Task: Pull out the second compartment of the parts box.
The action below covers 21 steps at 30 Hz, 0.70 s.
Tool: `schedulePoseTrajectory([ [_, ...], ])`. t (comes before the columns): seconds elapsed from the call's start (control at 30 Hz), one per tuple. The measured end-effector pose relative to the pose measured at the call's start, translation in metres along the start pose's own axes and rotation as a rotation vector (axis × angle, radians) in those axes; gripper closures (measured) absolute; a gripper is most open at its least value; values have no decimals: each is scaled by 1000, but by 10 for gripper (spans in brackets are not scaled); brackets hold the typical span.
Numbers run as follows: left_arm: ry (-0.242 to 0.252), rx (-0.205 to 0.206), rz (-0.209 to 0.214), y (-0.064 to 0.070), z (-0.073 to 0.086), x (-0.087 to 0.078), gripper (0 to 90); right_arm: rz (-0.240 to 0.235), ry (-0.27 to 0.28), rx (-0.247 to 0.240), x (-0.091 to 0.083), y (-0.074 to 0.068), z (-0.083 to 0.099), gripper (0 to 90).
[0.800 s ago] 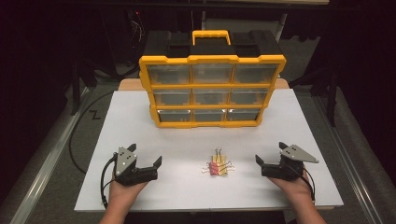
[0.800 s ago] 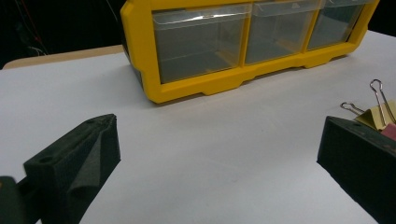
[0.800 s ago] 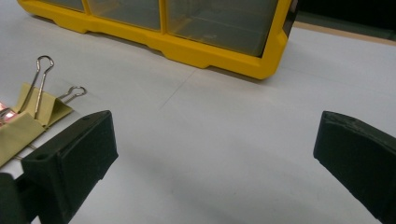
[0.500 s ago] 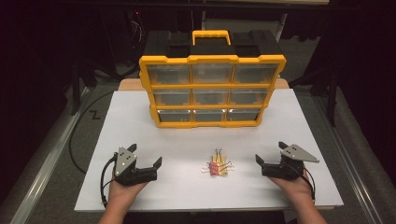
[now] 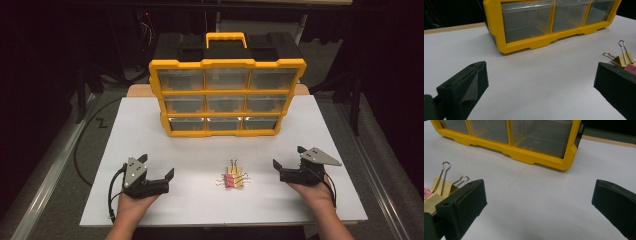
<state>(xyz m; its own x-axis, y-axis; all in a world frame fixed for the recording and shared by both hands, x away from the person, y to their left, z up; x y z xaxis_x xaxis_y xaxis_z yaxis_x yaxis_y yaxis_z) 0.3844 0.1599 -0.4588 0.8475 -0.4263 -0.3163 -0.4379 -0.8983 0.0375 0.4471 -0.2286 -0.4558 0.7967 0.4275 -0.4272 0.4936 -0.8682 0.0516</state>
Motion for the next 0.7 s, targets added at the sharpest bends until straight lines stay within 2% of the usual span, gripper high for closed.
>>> schedulePoseTrajectory([
  [0.2, 12, -4, 6, 2, -1, 1, 1, 10, -13, -20, 14, -1, -8, 7],
  [0.33, 26, 24, 10, 4, -2, 2, 1, 21, -8, -39, 24, 1, -15, 7],
  [0.43, 33, 23, 13, 5, -3, 2, 1, 26, -6, -32, 33, 3, -18, 7],
  [0.7, 31, 25, -11, 2, -2, 3, 1, 27, -2, -23, 49, 3, -23, 7],
])
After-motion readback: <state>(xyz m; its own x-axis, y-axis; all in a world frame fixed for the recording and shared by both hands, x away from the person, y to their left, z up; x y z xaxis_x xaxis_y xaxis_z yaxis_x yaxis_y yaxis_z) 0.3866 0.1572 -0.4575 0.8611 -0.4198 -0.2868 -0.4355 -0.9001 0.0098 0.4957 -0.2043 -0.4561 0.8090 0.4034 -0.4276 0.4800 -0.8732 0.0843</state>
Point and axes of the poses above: each handheld gripper's, and its own axes: x roughly forward along the jaws, z roughly out of its underside, y roughly to its right, the point moved 10 cm from there along x, roughly forward along the jaws, and after that the axes turned 1 degree about z, right-handed, at the moved point
